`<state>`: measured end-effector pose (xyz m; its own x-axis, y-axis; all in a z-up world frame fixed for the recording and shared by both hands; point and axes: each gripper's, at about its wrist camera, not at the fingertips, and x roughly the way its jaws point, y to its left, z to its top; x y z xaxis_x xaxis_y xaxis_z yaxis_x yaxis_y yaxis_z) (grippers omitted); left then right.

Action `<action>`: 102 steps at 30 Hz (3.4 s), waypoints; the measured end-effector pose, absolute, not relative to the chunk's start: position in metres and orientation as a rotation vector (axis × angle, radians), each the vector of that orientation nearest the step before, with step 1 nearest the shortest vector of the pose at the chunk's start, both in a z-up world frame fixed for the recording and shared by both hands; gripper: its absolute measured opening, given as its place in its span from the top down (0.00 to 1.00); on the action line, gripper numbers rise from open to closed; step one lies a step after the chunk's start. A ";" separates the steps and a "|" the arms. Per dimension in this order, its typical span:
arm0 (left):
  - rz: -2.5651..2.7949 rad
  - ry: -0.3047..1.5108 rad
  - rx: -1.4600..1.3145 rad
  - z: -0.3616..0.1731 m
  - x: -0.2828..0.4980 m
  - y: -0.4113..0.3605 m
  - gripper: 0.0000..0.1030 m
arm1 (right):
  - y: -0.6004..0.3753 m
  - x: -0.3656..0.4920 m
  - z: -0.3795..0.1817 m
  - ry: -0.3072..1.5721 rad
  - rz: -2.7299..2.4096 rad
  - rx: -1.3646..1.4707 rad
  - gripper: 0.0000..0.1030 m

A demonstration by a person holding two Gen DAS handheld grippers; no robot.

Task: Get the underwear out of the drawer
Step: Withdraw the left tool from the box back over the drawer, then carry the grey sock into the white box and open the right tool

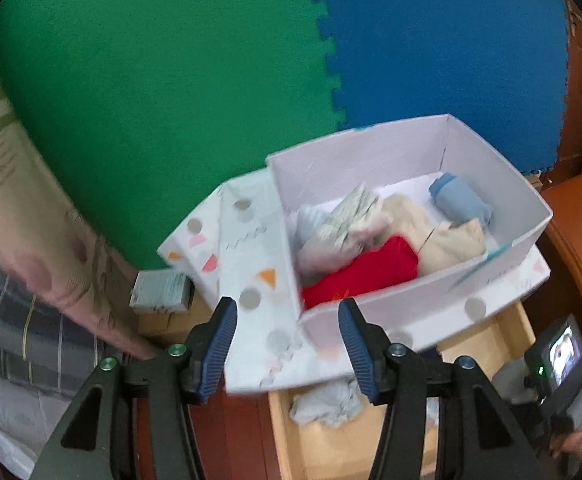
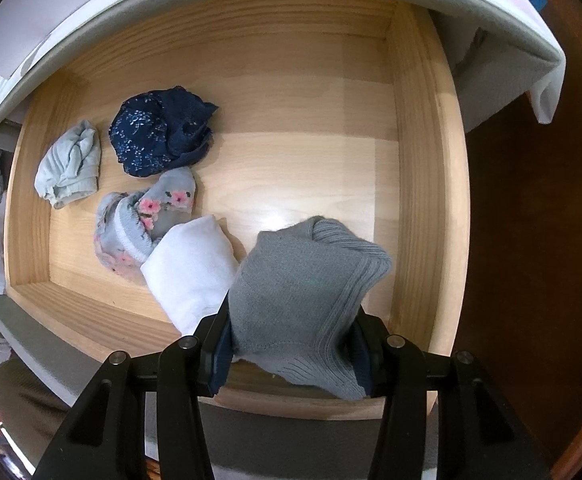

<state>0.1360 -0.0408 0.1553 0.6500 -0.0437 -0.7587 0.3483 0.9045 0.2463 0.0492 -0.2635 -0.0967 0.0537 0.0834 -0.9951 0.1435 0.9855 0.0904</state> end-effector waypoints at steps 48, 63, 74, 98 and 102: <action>0.003 1.015 0.102 0.000 0.062 0.036 0.47 | -0.275 0.076 0.095 1.148 0.028 0.148 0.55; 0.012 1.026 0.107 -0.003 0.063 0.038 0.47 | -0.252 0.187 0.171 1.029 -0.044 0.050 0.55; 0.013 1.029 0.105 -0.004 0.064 0.037 0.47 | -0.237 0.226 0.123 1.107 -0.080 -0.010 0.54; 0.012 1.031 0.082 -0.004 0.065 0.043 0.47 | -0.239 0.248 0.080 1.176 -0.093 0.047 0.33; 0.012 1.031 0.083 -0.005 0.065 0.043 0.47 | -0.238 0.245 0.090 1.157 -0.080 0.054 0.29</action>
<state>0.0651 0.0426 -0.0048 0.5145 0.0494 -0.8560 0.0289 0.9968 0.0749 0.2452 -0.2384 0.0901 0.4000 -0.0357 -0.9158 0.0914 0.9958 0.0011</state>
